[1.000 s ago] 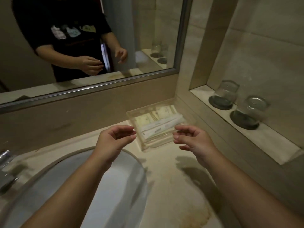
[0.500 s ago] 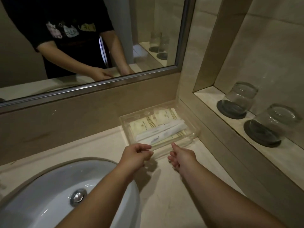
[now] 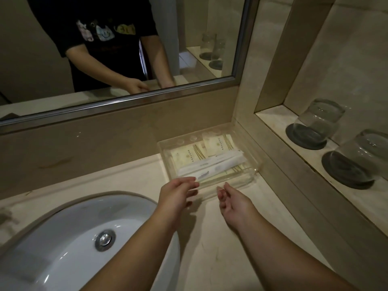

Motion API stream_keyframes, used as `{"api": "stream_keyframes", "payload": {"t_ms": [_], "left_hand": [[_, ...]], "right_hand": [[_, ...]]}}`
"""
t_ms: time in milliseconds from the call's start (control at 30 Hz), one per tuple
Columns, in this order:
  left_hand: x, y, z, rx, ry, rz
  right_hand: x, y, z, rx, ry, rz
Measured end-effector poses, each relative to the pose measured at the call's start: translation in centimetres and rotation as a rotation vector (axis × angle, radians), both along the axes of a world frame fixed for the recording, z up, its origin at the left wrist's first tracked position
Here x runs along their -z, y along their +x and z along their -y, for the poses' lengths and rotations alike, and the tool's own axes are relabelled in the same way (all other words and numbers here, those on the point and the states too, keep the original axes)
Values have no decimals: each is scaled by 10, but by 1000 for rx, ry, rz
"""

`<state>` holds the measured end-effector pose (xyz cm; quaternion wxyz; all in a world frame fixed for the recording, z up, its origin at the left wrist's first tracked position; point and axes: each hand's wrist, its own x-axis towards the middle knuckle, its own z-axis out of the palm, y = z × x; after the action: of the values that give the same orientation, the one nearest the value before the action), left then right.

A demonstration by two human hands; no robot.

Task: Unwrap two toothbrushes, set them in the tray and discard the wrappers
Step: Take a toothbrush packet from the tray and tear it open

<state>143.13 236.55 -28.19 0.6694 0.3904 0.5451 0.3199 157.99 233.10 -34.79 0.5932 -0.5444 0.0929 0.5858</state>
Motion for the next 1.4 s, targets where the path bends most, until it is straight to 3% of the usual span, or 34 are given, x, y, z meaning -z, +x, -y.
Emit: {"api": "stream_keyframes", "payload": {"t_ms": [100,267,567,1400], "left_hand": [[-6,-4,7,-6,109,-51],[-3,-6,22,9,74,-60],[4,-13,49,-61,-36,50],[13,-13,51,-47,-21,5]], "right_hand": [[3,-2,10,28,-33,88],[2,-4,38,25,-150,232],[10,-3,86,-33,-226,240],[11,2,97,-37,-267,346]]}}
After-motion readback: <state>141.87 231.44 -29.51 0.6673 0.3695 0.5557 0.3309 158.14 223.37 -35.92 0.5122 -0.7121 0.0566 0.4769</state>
